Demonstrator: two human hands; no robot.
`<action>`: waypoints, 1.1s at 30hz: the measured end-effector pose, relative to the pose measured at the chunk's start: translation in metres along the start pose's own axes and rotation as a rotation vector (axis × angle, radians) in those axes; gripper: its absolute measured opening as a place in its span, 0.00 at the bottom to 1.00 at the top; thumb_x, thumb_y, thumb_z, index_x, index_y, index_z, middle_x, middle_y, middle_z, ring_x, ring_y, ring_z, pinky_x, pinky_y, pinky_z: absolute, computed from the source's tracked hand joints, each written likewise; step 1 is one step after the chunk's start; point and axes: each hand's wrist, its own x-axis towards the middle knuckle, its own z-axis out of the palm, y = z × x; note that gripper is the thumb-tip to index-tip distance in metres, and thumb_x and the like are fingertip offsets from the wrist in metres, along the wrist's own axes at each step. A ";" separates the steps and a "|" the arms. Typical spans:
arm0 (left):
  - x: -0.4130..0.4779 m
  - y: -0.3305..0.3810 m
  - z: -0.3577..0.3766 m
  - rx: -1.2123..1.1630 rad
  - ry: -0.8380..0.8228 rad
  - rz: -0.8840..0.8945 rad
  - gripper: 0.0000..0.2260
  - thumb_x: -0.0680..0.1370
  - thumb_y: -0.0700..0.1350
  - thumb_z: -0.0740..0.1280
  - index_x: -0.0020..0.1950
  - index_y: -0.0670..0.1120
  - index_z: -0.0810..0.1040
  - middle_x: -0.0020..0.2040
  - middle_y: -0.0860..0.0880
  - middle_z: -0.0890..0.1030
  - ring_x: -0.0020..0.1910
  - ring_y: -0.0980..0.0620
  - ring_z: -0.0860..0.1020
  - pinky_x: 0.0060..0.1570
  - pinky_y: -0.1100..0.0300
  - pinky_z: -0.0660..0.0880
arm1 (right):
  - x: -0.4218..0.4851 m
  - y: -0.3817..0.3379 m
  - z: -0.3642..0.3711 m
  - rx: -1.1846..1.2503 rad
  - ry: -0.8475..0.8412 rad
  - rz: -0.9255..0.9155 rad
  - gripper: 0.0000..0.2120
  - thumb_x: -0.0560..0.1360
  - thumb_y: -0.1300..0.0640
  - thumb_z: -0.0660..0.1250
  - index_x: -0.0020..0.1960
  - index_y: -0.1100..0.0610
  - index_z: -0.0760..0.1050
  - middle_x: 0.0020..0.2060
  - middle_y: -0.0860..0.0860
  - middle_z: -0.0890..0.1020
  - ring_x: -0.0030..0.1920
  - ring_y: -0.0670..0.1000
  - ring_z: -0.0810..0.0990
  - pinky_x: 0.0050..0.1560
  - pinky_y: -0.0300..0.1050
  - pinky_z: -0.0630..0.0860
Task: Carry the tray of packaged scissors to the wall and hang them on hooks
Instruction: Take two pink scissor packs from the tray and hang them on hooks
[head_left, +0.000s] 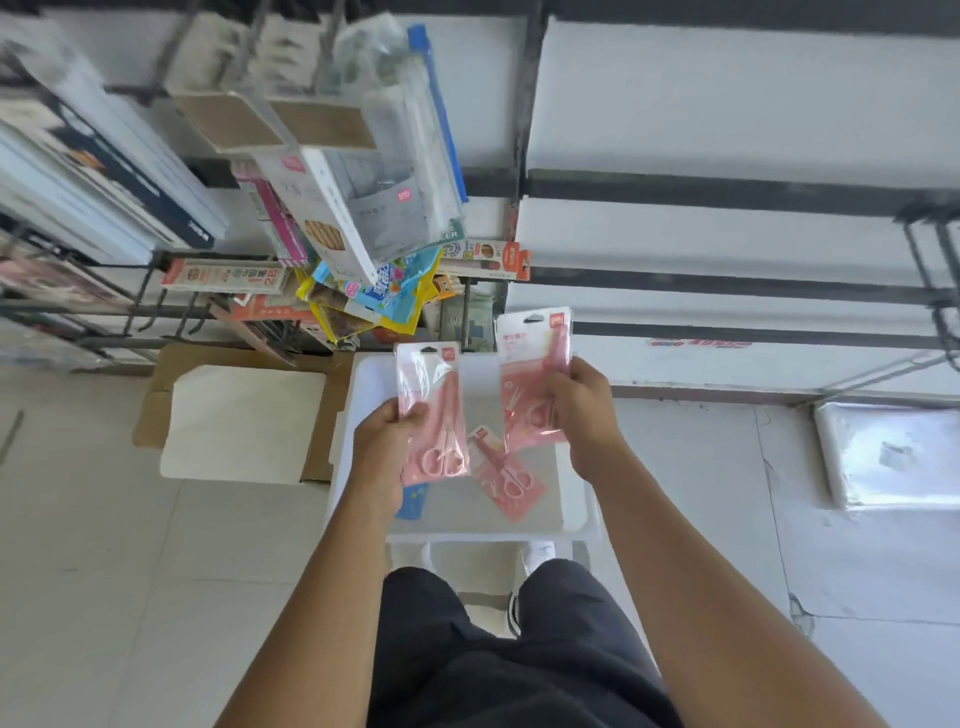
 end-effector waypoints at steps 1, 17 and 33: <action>-0.010 0.002 0.001 -0.010 0.010 0.011 0.08 0.77 0.38 0.68 0.49 0.49 0.84 0.48 0.47 0.86 0.50 0.41 0.84 0.52 0.42 0.81 | -0.007 -0.006 -0.004 0.004 -0.005 -0.012 0.10 0.72 0.68 0.61 0.52 0.72 0.74 0.36 0.65 0.81 0.26 0.55 0.76 0.33 0.47 0.72; -0.138 0.130 -0.001 -0.276 -0.242 0.552 0.10 0.77 0.37 0.68 0.51 0.50 0.84 0.52 0.51 0.87 0.58 0.42 0.81 0.67 0.39 0.71 | -0.142 -0.125 -0.032 0.191 0.045 -0.450 0.09 0.81 0.56 0.67 0.47 0.62 0.74 0.33 0.54 0.83 0.29 0.50 0.81 0.34 0.42 0.77; -0.273 0.236 0.086 -0.399 -0.409 0.924 0.11 0.70 0.45 0.72 0.51 0.52 0.86 0.55 0.48 0.87 0.62 0.41 0.81 0.67 0.38 0.71 | -0.221 -0.242 -0.137 0.245 0.064 -0.816 0.10 0.80 0.66 0.64 0.58 0.57 0.79 0.46 0.56 0.88 0.45 0.55 0.89 0.42 0.49 0.85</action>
